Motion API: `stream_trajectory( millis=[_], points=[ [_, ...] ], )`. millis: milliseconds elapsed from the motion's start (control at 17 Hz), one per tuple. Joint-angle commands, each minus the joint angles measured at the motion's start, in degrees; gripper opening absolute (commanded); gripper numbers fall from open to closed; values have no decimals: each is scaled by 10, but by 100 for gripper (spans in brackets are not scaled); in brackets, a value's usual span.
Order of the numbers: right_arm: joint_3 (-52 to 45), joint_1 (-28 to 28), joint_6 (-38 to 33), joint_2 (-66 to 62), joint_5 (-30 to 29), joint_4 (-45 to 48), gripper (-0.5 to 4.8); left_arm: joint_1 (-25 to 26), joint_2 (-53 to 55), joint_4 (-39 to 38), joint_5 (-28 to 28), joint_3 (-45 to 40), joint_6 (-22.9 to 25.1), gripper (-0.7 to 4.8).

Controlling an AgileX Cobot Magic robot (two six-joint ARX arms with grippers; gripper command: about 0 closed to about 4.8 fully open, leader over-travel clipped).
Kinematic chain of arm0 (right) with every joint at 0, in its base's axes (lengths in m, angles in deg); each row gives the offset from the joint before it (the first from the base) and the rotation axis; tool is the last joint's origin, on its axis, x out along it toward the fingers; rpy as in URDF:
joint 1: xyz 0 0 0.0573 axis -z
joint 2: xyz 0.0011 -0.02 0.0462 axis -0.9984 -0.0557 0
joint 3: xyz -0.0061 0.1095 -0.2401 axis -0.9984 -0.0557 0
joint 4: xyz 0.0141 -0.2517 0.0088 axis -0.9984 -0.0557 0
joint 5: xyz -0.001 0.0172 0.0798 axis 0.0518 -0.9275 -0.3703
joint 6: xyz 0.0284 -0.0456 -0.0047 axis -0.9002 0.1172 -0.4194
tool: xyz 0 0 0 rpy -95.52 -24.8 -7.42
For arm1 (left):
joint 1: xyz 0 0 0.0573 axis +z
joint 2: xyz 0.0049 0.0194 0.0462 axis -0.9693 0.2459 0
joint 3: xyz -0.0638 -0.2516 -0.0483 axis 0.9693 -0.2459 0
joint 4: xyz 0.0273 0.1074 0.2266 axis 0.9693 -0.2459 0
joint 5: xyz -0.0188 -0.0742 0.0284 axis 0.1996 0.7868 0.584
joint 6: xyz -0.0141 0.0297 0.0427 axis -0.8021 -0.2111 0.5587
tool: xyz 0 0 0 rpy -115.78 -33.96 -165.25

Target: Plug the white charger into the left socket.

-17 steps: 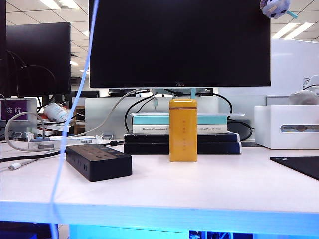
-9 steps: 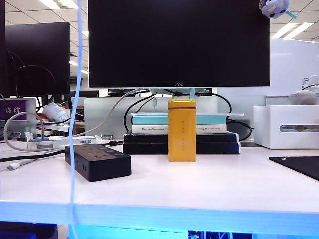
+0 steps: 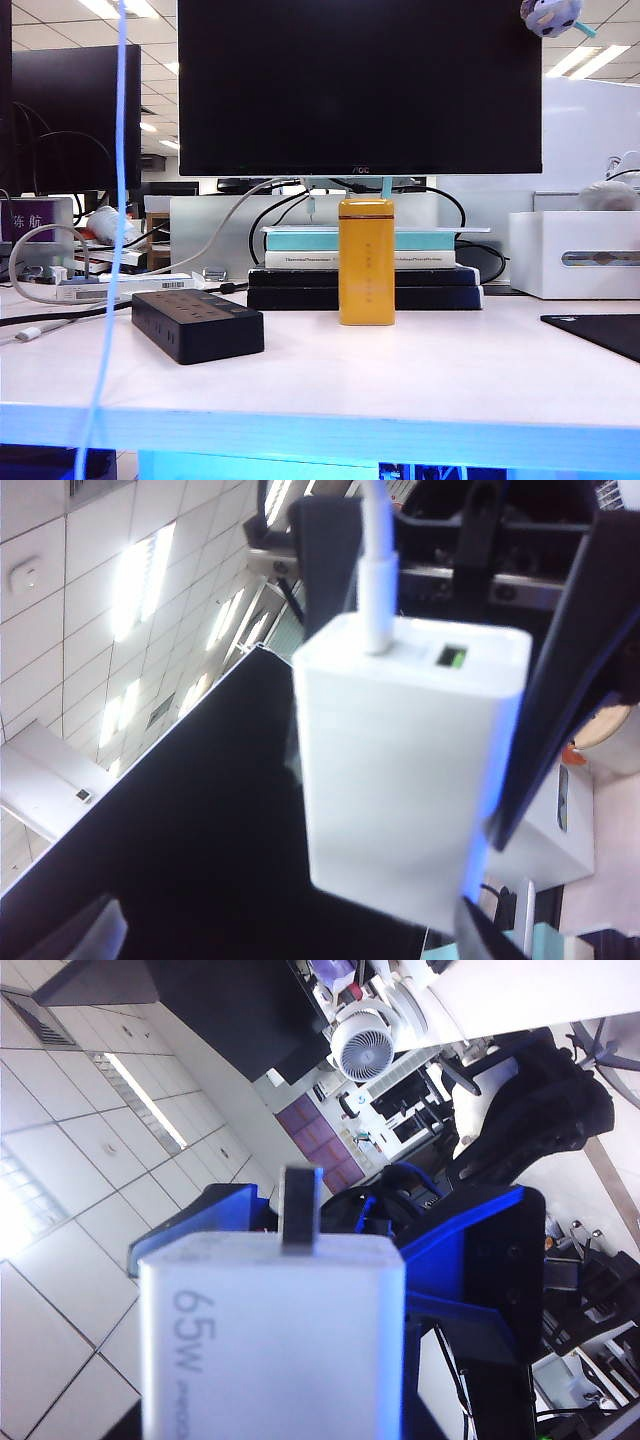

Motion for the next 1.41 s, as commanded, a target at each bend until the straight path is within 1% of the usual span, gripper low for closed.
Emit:
stream_trajectory(
  millis=[59, 235, 469, 821, 880, 938, 1114, 1290, 1408],
  points=[
    [4, 0, -16, 4, -5, 15, 178, -27, -2, 10, 10, 3, -2, 436],
    [4, 0, -16, 4, -14, 15, 178, -54, -2, 8, 11, 3, -2, 436],
    [4, 0, -16, 4, -38, 15, 178, -54, -2, 8, 11, 3, -2, 434],
    [4, 0, -16, 4, -52, 14, 178, -54, -2, 8, 0, 3, -2, 425],
    [4, 0, -16, 4, -52, 14, 178, -54, -2, 8, -5, 3, -2, 393],
    [4, 0, -16, 4, -52, 14, 178, -54, -2, 8, -10, 3, -2, 329],
    [4, 0, -16, 4, -54, 15, 178, -54, -2, 8, -15, 3, -2, 326],
    [4, 0, -16, 4, -74, 15, 178, -54, -2, 8, -28, 3, 10, 328],
    [4, 0, -16, 4, -76, 15, 178, -54, -2, 12, -28, 3, 13, 345]
  ],
)
